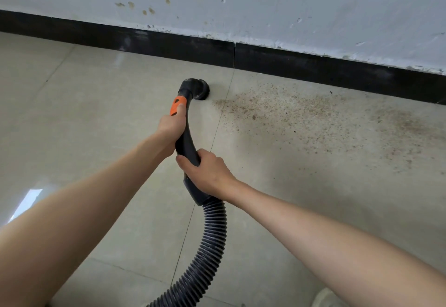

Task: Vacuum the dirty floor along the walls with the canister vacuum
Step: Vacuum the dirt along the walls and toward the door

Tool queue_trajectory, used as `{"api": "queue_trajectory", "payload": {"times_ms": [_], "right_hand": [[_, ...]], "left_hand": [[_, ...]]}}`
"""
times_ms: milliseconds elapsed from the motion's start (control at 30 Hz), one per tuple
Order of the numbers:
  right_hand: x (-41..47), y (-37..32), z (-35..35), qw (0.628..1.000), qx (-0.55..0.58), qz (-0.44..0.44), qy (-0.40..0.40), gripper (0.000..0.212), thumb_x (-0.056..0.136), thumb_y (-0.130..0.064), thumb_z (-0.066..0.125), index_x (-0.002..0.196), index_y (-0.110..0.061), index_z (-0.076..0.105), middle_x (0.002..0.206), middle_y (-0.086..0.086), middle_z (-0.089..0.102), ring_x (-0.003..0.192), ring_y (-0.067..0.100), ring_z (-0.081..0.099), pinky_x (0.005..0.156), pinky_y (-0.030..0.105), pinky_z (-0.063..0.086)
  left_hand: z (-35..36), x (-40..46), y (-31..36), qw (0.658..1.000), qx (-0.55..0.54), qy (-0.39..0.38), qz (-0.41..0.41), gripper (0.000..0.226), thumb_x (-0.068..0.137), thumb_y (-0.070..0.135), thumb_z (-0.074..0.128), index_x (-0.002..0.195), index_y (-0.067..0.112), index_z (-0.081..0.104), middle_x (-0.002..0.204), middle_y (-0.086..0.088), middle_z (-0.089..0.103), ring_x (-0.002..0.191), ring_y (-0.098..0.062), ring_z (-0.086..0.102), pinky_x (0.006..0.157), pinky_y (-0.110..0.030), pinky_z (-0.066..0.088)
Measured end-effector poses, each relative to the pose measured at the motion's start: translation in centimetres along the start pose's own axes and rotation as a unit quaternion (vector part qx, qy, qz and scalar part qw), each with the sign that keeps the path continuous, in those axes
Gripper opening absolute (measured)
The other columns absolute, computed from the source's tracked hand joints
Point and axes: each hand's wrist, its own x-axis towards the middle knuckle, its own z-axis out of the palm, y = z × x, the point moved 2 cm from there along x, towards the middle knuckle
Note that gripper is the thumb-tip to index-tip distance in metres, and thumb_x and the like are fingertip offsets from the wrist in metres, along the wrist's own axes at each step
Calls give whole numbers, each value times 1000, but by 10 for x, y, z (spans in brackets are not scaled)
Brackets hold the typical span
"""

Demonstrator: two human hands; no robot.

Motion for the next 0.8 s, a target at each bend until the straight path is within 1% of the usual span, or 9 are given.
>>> {"api": "queue_trajectory", "payload": {"times_ms": [167, 367, 533, 667, 800], "right_hand": [[-25, 15, 10, 1000, -7, 7, 0, 40, 93, -57, 47, 92, -18, 52, 89, 4, 66, 80, 22, 65, 73, 35, 53], [-49, 24, 10, 999, 16, 25, 24, 38, 92, -57, 47, 88, -19, 51, 85, 1, 64, 79, 21, 65, 73, 35, 52], [-49, 22, -1, 998, 29, 29, 47, 35, 92, -55, 48, 82, -22, 48, 82, -2, 61, 76, 19, 61, 69, 32, 48], [-41, 18, -4, 998, 43, 24, 42, 33, 93, -53, 49, 82, -21, 49, 84, 0, 63, 78, 19, 63, 70, 32, 49], [-25, 10, -6, 999, 43, 6, 25, 33, 94, -49, 51, 81, -18, 51, 76, -3, 59, 69, 15, 58, 66, 29, 47]], "left_hand": [[2, -18, -22, 1000, 9, -11, -4, 70, 90, 65, 37, 115, 1, 51, 97, -13, 58, 83, -26, 56, 71, -34, 46], [15, -33, -29, 999, 32, -41, 2, 61, 92, 60, 38, 107, 2, 51, 93, -13, 57, 78, -25, 56, 70, -33, 49], [24, -34, -18, 997, 34, -64, 8, 58, 92, 60, 38, 103, 4, 49, 93, -13, 57, 81, -26, 56, 77, -34, 49], [26, -29, -12, 997, 42, -70, 16, 59, 92, 60, 38, 104, 3, 47, 95, -13, 57, 82, -27, 57, 78, -35, 49], [17, -22, -3, 998, 46, -49, 16, 63, 92, 62, 35, 112, 3, 46, 101, -14, 58, 88, -27, 57, 75, -34, 48]]}}
